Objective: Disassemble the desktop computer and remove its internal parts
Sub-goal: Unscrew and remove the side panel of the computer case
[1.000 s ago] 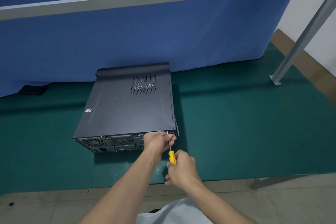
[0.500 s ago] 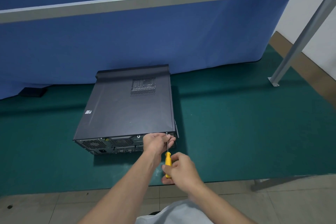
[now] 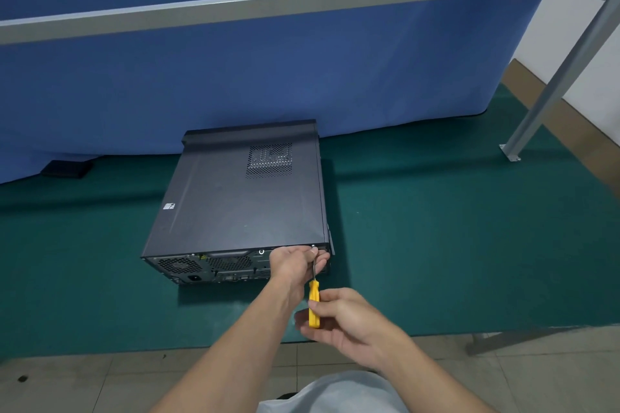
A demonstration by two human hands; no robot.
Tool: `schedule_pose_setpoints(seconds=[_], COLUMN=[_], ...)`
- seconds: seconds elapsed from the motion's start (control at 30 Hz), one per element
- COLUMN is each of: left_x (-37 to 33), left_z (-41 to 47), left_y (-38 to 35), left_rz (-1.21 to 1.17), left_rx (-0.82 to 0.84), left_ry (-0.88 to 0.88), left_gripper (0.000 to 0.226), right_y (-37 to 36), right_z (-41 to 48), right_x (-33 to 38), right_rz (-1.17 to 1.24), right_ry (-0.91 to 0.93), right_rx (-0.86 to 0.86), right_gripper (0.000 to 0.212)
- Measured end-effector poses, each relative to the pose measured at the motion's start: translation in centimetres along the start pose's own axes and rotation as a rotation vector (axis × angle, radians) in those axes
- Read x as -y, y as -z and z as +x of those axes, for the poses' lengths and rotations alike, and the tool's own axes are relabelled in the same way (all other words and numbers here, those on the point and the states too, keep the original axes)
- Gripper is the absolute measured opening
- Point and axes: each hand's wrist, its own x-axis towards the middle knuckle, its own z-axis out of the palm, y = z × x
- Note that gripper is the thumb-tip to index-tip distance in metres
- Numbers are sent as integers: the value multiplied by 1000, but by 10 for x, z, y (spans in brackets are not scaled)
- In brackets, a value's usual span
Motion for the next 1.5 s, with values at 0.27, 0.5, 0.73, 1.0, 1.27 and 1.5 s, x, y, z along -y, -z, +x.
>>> schedule_pose_setpoints(seconds=[0.27, 0.5, 0.73, 1.0, 1.27, 1.5], left_x=[2, 0, 2, 2, 3, 4], left_z=[3, 2, 4, 3, 5, 5], left_y=[2, 3, 6, 6, 4, 4], left_rz=[20, -2, 10, -17, -14, -13], left_rx=[9, 26, 34, 60, 22, 31], left_ry=[8, 12, -4, -6, -10, -15], left_gripper=[9, 8, 12, 8, 13, 11], right_y=[-10, 3, -3, -3, 9, -7], right_z=[1, -2, 7, 2, -3, -2], right_x=[-14, -2, -13, -12, -2, -15], right_rz=[-654, 111, -444, -228, 230, -522], right_ry=[205, 13, 133, 69, -57, 201], right_rx=[-410, -46, -336, -249, 5, -391], right_gripper=[18, 14, 22, 25, 12, 19])
